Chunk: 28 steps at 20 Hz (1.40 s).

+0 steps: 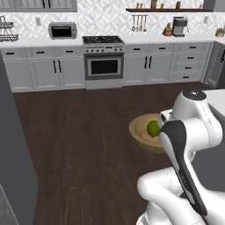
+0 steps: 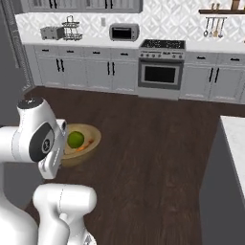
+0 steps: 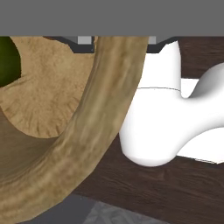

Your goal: Pick the chicken drumstick and lime from their plates and place them in the bowl. Then put the bowl in the fridge.

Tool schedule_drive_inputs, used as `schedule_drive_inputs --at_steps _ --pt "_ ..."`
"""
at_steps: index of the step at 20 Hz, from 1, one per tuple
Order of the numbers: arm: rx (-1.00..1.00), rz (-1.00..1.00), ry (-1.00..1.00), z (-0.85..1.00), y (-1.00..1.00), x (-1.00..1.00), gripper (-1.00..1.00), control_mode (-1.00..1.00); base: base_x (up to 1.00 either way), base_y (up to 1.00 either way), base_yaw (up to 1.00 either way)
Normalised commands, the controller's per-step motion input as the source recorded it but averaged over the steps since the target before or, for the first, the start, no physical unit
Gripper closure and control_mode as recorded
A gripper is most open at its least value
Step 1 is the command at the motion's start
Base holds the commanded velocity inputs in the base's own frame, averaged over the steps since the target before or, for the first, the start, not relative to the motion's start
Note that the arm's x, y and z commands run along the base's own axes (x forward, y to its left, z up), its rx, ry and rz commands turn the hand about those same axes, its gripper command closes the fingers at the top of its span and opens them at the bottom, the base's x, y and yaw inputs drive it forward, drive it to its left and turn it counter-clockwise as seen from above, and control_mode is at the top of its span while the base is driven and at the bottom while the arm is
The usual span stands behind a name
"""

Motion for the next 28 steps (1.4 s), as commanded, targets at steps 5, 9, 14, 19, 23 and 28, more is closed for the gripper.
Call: schedule_drive_inputs --at_steps 5,9,14,19,23,28 --pt "0.0 0.0 0.0 0.0 0.0 0.0 1.0 1.0 1.0 -0.23 0.0" --pt "0.0 0.0 0.0 0.0 0.0 0.0 1.0 1.0 1.0 -0.05 0.0" --pt "0.0 0.0 0.0 0.0 0.0 0.0 1.0 1.0 1.0 0.0 0.01" --pt "0.0 0.0 0.0 0.0 0.0 0.0 1.0 1.0 1.0 0.0 0.04" --pt "0.0 0.0 0.0 0.0 0.0 0.0 1.0 1.0 1.0 0.0 0.03" --pt "0.0 0.0 0.0 0.0 0.0 0.0 1.0 1.0 1.0 0.0 0.02"
